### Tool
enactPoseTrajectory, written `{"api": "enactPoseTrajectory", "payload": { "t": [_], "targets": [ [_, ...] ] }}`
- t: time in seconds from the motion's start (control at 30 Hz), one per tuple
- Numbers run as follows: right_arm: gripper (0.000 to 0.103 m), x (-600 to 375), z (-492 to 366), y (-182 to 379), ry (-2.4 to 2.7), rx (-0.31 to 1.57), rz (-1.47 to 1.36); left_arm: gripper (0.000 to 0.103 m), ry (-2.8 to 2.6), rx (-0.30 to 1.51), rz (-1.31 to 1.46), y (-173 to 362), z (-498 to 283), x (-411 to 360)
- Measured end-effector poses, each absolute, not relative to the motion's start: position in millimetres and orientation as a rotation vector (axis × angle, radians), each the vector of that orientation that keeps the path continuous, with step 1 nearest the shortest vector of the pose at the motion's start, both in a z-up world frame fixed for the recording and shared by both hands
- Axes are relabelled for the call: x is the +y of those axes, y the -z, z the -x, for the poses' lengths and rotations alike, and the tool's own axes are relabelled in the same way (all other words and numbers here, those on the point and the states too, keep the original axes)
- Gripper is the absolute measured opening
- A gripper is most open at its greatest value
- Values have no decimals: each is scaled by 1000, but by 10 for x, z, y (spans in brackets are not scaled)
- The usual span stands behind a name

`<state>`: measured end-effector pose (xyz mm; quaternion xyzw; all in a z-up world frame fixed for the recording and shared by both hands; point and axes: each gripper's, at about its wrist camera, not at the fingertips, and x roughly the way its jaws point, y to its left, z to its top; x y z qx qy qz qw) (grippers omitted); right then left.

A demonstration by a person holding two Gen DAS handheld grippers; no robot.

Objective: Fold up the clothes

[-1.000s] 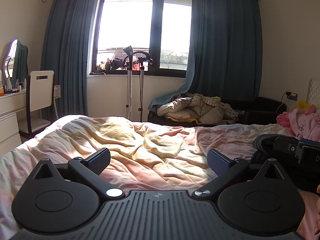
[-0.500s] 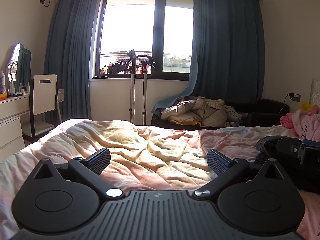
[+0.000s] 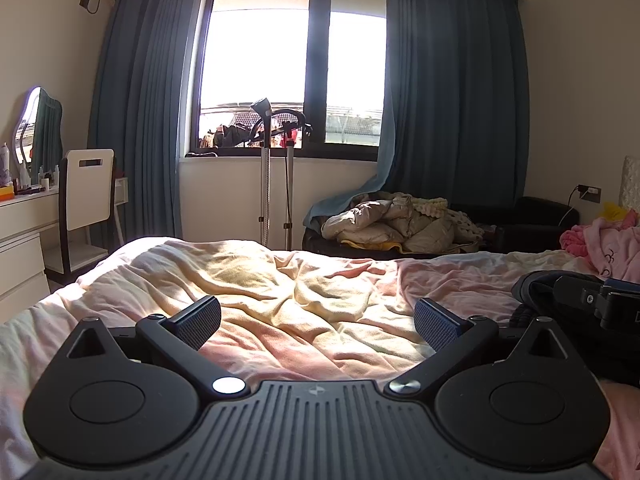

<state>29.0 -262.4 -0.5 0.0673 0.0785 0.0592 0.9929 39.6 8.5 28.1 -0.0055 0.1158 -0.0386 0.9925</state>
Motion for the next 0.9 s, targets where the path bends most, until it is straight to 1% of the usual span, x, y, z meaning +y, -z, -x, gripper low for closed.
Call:
{"api": "enactPoseTrajectory", "payload": {
  "t": [0.9],
  "targets": [
    [103,-2640,-338,9,-120,162,-134,103,85,235,7,-253,-436,80]
  ]
}}
